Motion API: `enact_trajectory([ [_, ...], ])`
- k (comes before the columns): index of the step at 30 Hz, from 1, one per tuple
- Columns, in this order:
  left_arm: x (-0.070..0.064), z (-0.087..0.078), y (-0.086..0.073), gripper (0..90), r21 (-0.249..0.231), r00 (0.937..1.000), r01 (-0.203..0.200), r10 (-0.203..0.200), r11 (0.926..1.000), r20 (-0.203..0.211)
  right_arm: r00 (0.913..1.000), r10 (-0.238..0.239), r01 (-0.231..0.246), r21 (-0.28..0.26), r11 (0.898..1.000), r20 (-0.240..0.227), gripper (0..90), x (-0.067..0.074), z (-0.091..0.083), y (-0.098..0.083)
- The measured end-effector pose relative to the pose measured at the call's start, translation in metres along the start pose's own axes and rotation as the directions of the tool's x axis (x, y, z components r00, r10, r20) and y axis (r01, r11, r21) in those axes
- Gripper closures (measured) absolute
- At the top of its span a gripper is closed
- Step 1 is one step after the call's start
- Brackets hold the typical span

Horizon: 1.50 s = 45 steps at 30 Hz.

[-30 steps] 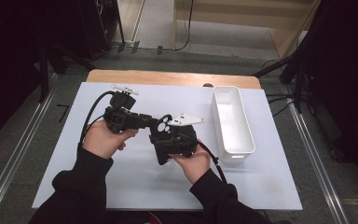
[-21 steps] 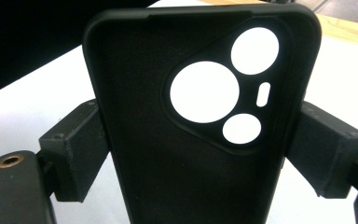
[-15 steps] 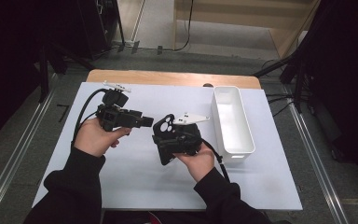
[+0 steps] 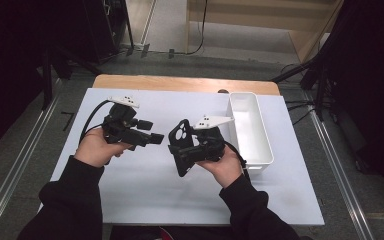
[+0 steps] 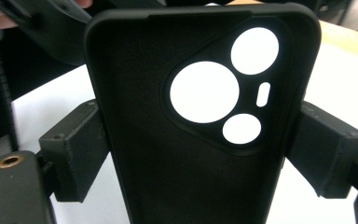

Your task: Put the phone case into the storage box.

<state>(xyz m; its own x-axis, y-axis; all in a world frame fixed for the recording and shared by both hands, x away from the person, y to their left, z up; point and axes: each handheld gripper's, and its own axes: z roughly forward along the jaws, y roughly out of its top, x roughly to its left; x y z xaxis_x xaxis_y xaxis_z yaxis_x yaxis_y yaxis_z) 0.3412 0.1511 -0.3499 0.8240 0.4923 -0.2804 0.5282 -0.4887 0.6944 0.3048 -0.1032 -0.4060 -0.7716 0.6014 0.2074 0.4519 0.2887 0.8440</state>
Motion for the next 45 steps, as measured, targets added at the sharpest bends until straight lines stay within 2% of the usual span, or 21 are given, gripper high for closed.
enact_trajectory([
  [4, 0.002, 0.004, -0.006, 27.4, -0.002, 0.9997, -0.024, 0.024, 0.9997, 0.009, 0.9986, 0.002, -0.001, 0.01, 1.0, -0.053, 11.3, -0.005, -0.003, 0.0],
  [5, 0.002, 0.005, -0.008, 24.9, -0.003, 0.9994, -0.032, 0.032, 0.9995, 0.012, 0.9984, 0.001, 0.0, 0.013, 1.0, -0.057, 11.3, -0.006, -0.004, 0.0],
  [9, 0.002, 0.01, -0.014, 24.6, -0.014, 0.9985, -0.055, 0.055, 0.9984, -0.004, 0.9971, -0.008, 0.01, 0.022, 1.0, -0.076, 11.3, -0.012, -0.006, 0.0],
  [11, 0.001, 0.012, -0.017, 24.6, -0.022, 0.9983, -0.058, 0.058, 0.9981, 0.004, 0.9964, -0.008, 0.01, 0.025, 1.0, -0.084, 11.2, -0.014, -0.008, 0.0],
  [15, 0.0, 0.018, -0.024, 24.6, -0.004, 0.9968, -0.08, 0.08, 0.9968, 0.005, 0.9954, -0.01, 0.013, 0.029, 1.0, -0.096, 11.2, -0.018, -0.012, 0.001],
  [17, -0.001, 0.021, -0.029, 24.6, -0.011, 0.9964, -0.085, 0.085, 0.9963, -0.001, 0.9944, -0.011, 0.015, 0.031, 0.999, -0.105, 11.2, -0.02, -0.013, 0.001],
  [23, -0.003, 0.031, -0.045, 24.7, -0.019, 0.996, -0.09, 0.09, 0.9958, -0.001, 0.9932, -0.016, 0.021, 0.046, 0.999, -0.115, 11.1, -0.022, -0.014, 0.0],
  [30, -0.004, 0.036, -0.063, 24.7, -0.024, 0.9948, -0.102, 0.102, 0.9945, -0.011, 0.9918, -0.023, 0.029, 0.051, 0.998, -0.125, 11.1, -0.021, -0.015, 0.0],
  [38, -0.003, 0.036, -0.084, 24.6, -0.047, 0.9965, -0.083, 0.082, 0.9955, -0.014, 0.9906, -0.032, 0.038, 0.045, 0.998, -0.133, 11.1, -0.022, -0.015, -0.001],
  [45, -0.001, 0.04, -0.103, 24.6, -0.035, 0.9962, -0.08, 0.078, 0.9962, -0.037, 0.9881, -0.03, 0.039, 0.054, 0.998, -0.151, 11.1, -0.021, -0.018, 0.002],
])
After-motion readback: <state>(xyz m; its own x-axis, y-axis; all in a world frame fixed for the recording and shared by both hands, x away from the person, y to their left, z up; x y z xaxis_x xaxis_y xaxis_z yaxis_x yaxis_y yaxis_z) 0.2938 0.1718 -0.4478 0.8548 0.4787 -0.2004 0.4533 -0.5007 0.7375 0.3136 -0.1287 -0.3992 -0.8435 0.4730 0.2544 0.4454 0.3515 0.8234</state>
